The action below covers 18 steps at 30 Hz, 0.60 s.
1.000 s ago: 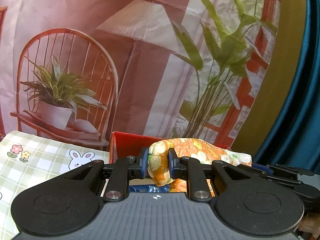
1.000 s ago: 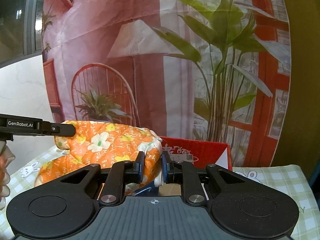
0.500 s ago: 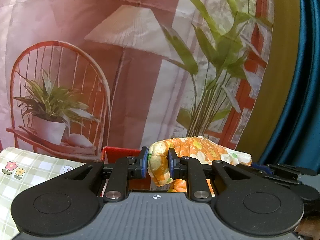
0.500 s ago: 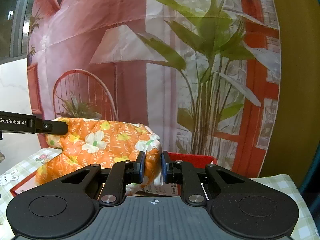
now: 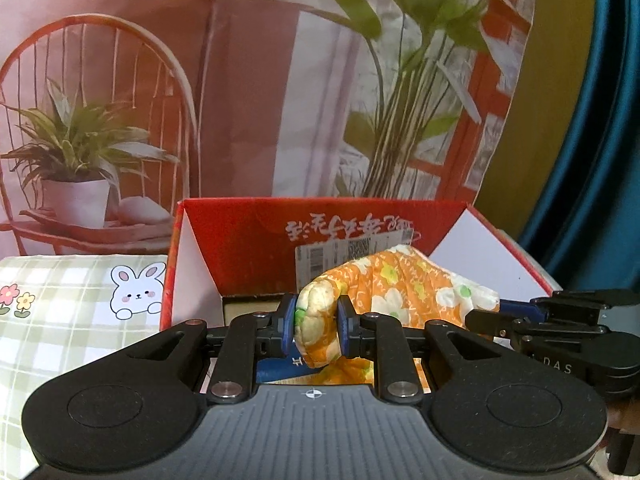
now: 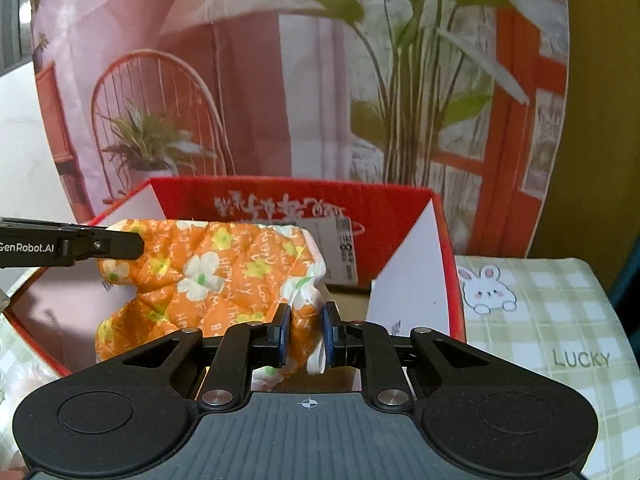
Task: Organize soft objects
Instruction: 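Lift the orange floral cloth with the right tool over the red box, then open the right tool to drop the cloth into the box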
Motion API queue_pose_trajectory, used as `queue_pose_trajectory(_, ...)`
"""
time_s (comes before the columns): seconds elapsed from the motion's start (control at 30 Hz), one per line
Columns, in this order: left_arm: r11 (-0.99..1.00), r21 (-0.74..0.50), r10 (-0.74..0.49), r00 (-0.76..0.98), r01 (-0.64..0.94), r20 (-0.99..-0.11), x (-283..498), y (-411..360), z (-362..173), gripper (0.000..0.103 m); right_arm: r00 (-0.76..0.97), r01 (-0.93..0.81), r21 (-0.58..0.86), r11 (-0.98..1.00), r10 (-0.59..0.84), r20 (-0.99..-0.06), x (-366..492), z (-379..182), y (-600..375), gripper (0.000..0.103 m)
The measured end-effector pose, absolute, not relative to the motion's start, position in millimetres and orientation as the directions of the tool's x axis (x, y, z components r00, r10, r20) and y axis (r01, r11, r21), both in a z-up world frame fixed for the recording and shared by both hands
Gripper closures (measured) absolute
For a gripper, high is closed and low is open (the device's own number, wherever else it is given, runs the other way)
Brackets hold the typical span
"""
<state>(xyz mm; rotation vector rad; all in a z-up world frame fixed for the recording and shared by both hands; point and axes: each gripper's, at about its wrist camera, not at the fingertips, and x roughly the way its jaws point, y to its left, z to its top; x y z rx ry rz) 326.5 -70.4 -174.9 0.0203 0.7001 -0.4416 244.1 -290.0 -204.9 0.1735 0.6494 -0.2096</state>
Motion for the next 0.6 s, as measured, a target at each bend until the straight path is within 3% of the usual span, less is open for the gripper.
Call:
queue_pose_trajectory(0.03,0.908,-0.125,-0.383,0.674,0.399,-0.631,326.4,-70.3,-175.3,0.077,0.771,0.247,0.085,0.965,-0.143,-0.620,244.4,-204.7,-288.7,0.087)
queue_pose_trajectory(0.1,0.916,-0.107,-0.362,0.680,0.387,-0.637,325.7,-70.4,-174.4,0.057,0.763,0.259,0.067,0.963,-0.161,-0.626,244.5,-203.3,-286.5,0.083)
queue_pose_trajectory(0.13,0.919,-0.101,-0.356,0.690,0.381,-0.631,324.2,-69.6,-172.4,0.038,0.758,0.273,0.047,0.961,-0.185,-0.625,243.9,-202.3,-284.3,0.079)
queue_pose_trajectory(0.17,0.921,-0.097,-0.353,0.703,0.377,-0.617,321.8,-68.2,-169.5,0.029,0.756,0.284,0.025,0.958,-0.208,-0.621,243.7,-200.8,-283.1,0.072)
queue_pose_trajectory(0.2,0.923,-0.092,-0.350,0.717,0.374,-0.602,318.9,-66.0,-166.2,0.026,0.756,0.287,0.013,0.958,-0.219,-0.617,243.3,-199.7,-282.3,0.068)
queue_pose_trajectory(0.27,0.928,-0.079,-0.337,0.727,0.364,-0.598,315.5,-64.7,-160.7,0.021,0.762,0.289,0.002,0.957,-0.228,-0.607,239.8,-196.2,-279.0,0.048)
queue_pose_trajectory(0.4,0.941,-0.053,-0.300,0.746,0.335,-0.594,305.0,-59.7,-150.0,0.009,0.775,0.288,-0.002,0.958,-0.234,-0.588,230.7,-187.9,-273.8,0.028)
queue_pose_trajectory(0.47,0.945,-0.044,-0.285,0.752,0.323,-0.594,299.2,-56.2,-145.4,0.006,0.781,0.287,-0.002,0.958,-0.235,-0.578,224.8,-182.9,-270.0,0.011)
queue_pose_trajectory(0.6,0.951,-0.039,-0.267,0.754,0.306,-0.600,280.7,-47.9,-136.8,0.001,0.795,0.282,0.010,0.959,-0.228,-0.562,210.9,-174.5,-261.9,0.001)
